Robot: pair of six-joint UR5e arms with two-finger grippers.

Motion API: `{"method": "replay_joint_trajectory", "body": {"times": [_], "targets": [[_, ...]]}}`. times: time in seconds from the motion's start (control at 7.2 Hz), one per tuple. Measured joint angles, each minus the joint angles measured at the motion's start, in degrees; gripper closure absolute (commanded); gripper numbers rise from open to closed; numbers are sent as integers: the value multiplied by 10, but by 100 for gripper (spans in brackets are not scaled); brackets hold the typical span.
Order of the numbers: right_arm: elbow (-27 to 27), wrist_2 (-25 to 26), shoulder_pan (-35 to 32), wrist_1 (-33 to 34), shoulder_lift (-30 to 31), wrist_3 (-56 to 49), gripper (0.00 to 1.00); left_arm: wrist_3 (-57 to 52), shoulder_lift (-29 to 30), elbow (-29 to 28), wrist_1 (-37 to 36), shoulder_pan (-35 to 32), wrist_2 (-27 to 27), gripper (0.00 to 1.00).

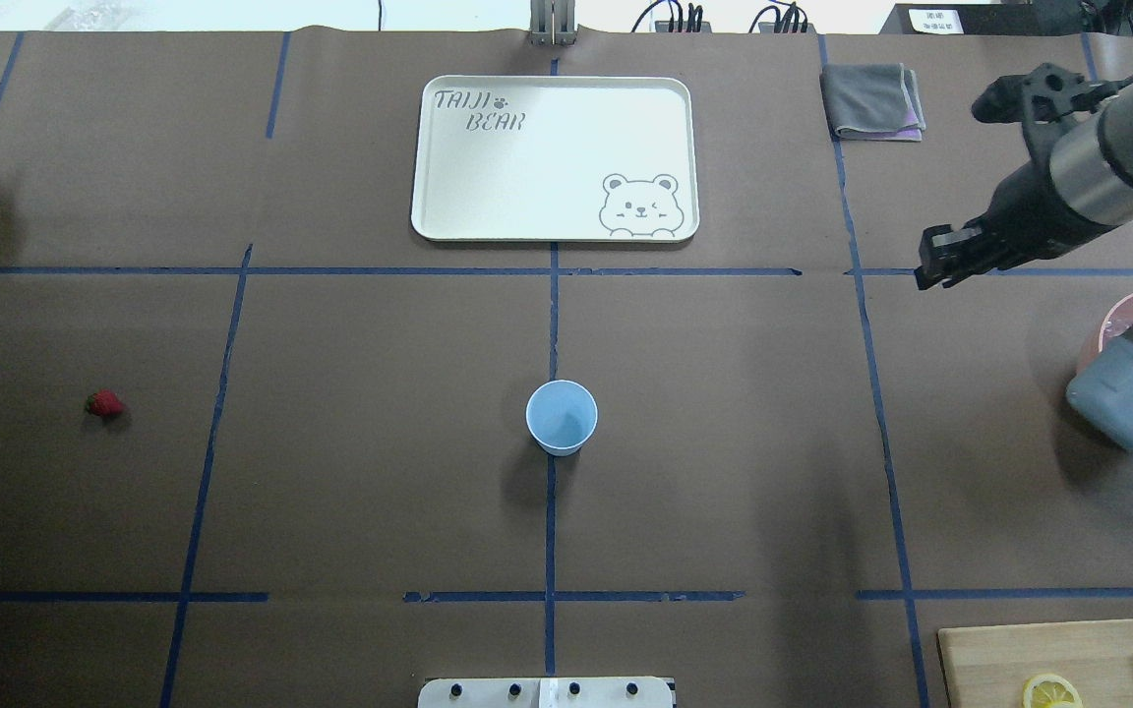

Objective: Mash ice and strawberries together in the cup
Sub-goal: 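Carry the ice cube with the right gripper over the blue cup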

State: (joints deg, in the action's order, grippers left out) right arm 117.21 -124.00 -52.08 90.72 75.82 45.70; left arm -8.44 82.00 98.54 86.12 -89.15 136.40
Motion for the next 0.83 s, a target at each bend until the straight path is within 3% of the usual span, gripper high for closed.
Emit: {"method": "replay_joint_trajectory", "body": {"times": [0.42, 0.83], "targets": [[-11, 106, 149, 43, -109, 155, 97, 0, 0, 0, 0, 0, 0, 0], [-57, 190, 243, 91, -207, 242, 96, 0, 0, 0, 0, 0, 0, 0]]}}
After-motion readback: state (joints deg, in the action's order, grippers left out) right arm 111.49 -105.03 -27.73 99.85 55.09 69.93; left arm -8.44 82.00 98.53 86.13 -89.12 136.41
